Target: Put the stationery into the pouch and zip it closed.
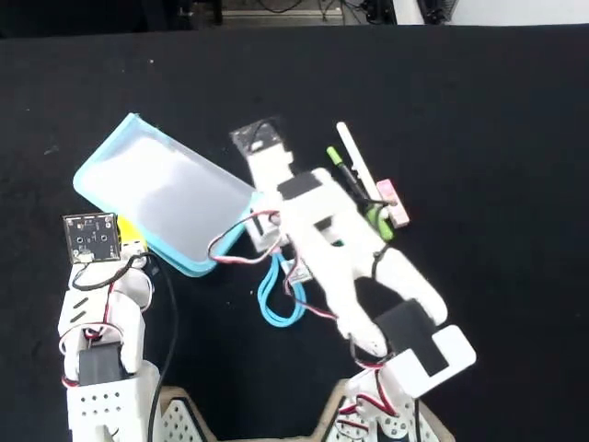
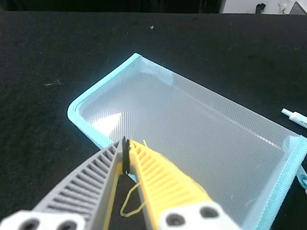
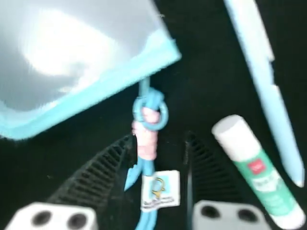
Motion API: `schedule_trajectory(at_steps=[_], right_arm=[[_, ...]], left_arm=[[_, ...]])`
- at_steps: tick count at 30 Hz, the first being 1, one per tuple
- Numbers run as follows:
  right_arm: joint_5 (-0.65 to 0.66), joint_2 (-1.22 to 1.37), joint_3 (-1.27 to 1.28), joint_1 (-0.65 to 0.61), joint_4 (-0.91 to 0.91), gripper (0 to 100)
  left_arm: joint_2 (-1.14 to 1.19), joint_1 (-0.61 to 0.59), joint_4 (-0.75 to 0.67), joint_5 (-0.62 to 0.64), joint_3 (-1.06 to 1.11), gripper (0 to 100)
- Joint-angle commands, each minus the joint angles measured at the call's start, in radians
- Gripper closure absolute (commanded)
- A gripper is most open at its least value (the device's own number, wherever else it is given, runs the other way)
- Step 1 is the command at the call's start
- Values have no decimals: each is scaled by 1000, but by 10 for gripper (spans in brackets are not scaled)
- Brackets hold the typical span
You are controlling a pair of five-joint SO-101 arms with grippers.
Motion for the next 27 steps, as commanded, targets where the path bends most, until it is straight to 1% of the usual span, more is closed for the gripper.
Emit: schedule_trajectory(at_steps=[1,4,9,10,12,14,16,19,21,25,27], right_arm=[[-8,-1,73,-57,-133,832],[-8,47,93,-60,-192,832],[-2,94,74,-55,-175,848],[23,93,67,-54,-150,880],[109,74,38,-35,-80,992],[157,28,18,-6,12,968],[187,-39,18,29,92,990],[273,-136,53,64,186,974],[319,-179,108,69,195,947],[338,-194,186,69,192,839],[338,-194,191,74,192,832]], left_arm=[[-6,-8,2,6,22,967],[-6,-8,2,6,22,967],[-5,-10,2,6,22,967],[-5,-10,2,6,22,967],[-5,-10,2,6,22,967],[-5,-10,2,6,22,967],[-5,-10,2,6,22,967],[-5,-10,2,6,22,967],[-5,-10,2,6,22,967],[-5,-10,2,6,22,967],[-5,-10,2,6,22,967]])
